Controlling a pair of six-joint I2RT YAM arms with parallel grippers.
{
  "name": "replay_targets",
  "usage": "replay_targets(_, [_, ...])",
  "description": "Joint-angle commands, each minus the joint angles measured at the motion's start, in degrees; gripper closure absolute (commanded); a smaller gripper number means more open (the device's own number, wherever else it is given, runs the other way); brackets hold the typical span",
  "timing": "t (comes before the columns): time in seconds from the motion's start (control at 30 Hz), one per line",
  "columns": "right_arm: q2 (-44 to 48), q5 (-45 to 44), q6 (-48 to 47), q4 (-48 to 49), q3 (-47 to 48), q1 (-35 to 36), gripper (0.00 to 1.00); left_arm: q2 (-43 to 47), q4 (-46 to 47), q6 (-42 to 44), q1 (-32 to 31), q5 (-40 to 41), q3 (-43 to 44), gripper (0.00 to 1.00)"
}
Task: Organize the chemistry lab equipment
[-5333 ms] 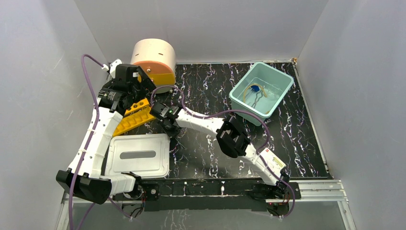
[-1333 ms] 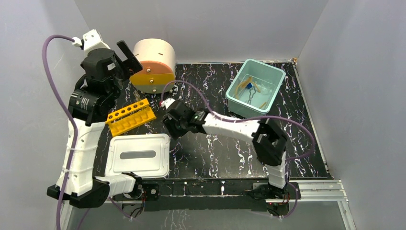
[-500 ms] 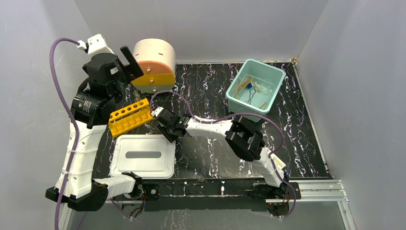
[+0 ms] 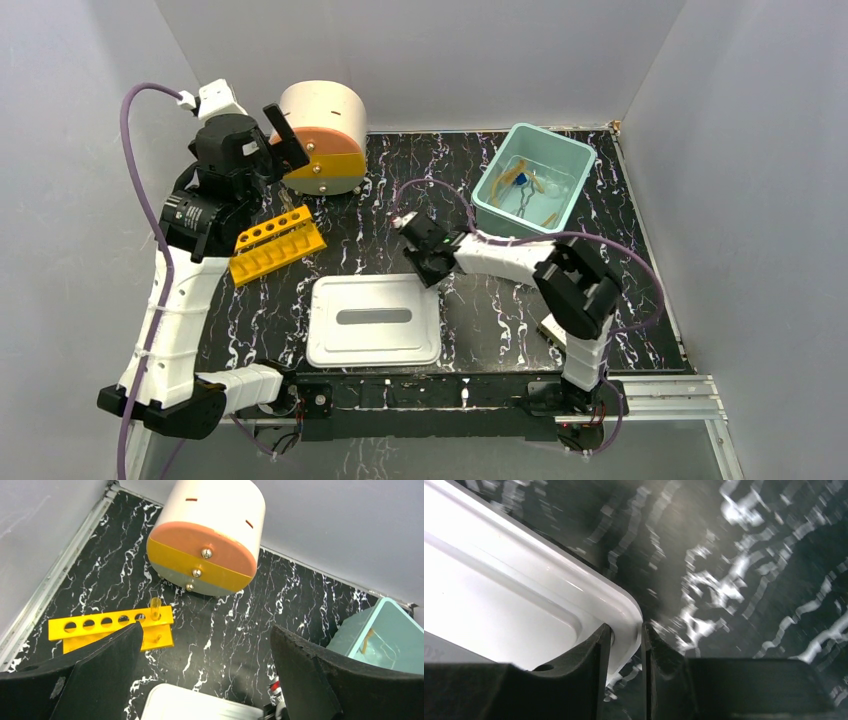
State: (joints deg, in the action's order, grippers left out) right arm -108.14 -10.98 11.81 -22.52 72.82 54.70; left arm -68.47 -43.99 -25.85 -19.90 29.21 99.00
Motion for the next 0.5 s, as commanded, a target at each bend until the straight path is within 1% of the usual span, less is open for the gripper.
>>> replay_targets(0.0, [7.51, -2.34, 1.39, -1.03, -6.37, -3.37, 0.69, 0.36, -0.89, -2.6, -0.18, -3.26, -1.54, 0.02])
replay_targets(0.1, [11.68, -2.22, 2.23, -1.09, -9.92, -5.1, 0.76, 0.15, -1.1, -4.13, -0.18, -5.62, -2.97, 0.02])
replay_targets(0.23, [15.11, -0.11, 1.75, -0.55, -11.51, -5.98, 0.79, 0.18, -1.14, -5.77, -0.14, -7.83, -5.55, 0.02])
replay_targets(0.27, [15.36, 1.03, 1.15, -0.36, -11.1, -6.08, 0.78, 0.13, -1.26, -6.05, -0.17, -8.19, -6.06, 0.02])
replay_targets(0.37, [14.33, 3.58, -0.99, 0.04, -8.31, -6.26, 0.66, 0.09, -1.7, -6.89, -0.16, -8.61, -6.96, 0.02])
replay_targets(0.47, [10.85, 6.36, -4.92, -0.72, -3.64, -6.57, 0.58, -0.15, -1.86, -7.11, -0.14, -9.16, -6.46, 0.02])
